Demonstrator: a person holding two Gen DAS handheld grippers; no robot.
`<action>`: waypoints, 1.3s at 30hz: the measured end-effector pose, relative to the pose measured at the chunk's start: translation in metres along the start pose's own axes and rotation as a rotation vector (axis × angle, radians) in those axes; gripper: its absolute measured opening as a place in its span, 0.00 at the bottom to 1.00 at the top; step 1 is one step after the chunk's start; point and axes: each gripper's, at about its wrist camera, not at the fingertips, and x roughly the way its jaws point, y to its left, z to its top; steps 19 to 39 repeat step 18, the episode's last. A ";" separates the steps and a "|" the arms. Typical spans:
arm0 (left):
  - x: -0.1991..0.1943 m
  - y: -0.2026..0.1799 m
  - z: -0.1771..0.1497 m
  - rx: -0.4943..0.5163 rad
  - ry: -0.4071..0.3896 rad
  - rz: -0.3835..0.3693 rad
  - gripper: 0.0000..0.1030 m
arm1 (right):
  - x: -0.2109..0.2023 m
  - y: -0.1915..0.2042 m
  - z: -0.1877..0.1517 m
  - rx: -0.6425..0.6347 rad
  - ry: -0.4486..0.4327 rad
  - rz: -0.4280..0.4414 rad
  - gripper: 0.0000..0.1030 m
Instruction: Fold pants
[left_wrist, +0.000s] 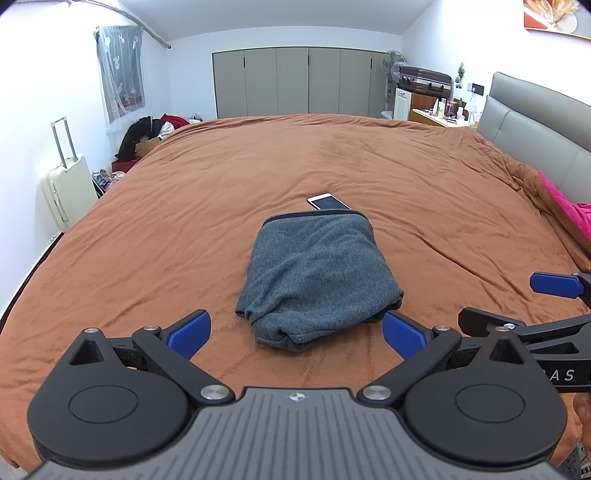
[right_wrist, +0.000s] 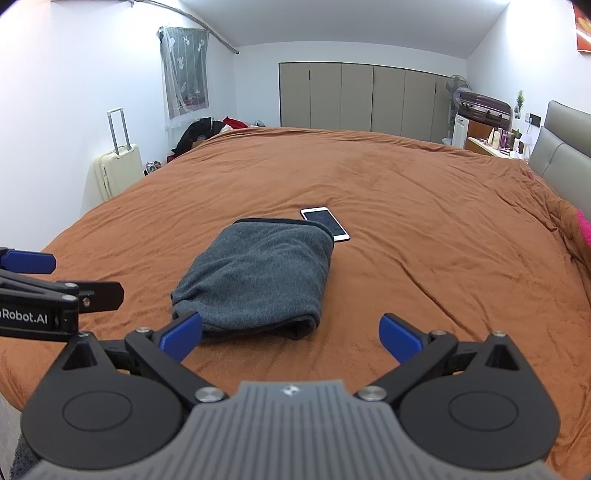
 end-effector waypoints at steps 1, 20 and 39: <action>0.000 0.001 0.000 -0.003 -0.001 0.000 1.00 | 0.000 0.000 0.000 -0.001 0.000 -0.002 0.95; -0.001 0.000 -0.002 0.011 -0.004 0.020 1.00 | -0.003 0.003 -0.003 -0.009 0.002 -0.002 0.95; -0.001 0.000 -0.002 0.011 -0.004 0.020 1.00 | -0.003 0.003 -0.003 -0.009 0.002 -0.002 0.95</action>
